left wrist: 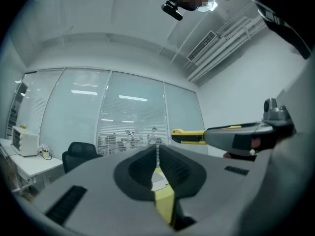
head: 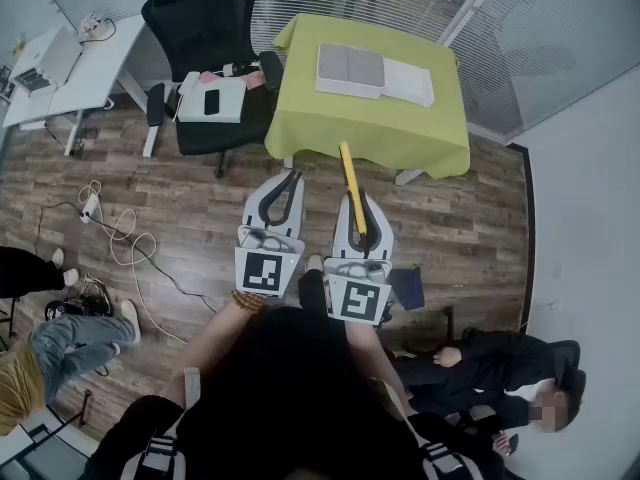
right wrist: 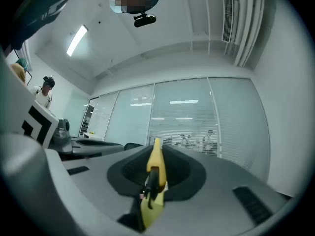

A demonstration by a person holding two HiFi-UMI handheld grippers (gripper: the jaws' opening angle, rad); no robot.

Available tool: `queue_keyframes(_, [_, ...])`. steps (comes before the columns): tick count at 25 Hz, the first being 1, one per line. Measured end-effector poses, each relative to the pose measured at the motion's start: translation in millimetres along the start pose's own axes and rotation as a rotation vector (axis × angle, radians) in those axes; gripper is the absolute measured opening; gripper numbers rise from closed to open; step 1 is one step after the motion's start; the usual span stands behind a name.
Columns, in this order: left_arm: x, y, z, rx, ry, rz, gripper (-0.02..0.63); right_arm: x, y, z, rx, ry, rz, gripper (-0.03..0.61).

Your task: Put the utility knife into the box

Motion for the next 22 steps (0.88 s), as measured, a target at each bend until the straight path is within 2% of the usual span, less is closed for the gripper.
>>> queue_keyframes(9, [22.5,-60.5,22.4,-0.016,-0.019,-0.007,0.011,57.5,-32.9,20.8,0.014,-0.054,-0.023,0.054])
queue_keyframes(22, [49.9,-128.2,43.2,-0.019,-0.058,-0.065,0.011,128.5,-76.3,41.2,0.013,-0.060,-0.101,0.052])
Point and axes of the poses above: the fingertips, and each gripper's own axes: y backward along the fingers, x to its right, z out of its underside, the point moved 7 cm from there along y, backward along the fingers, and after that the axes turned 5 degrees about x, right-handed, at the moved point
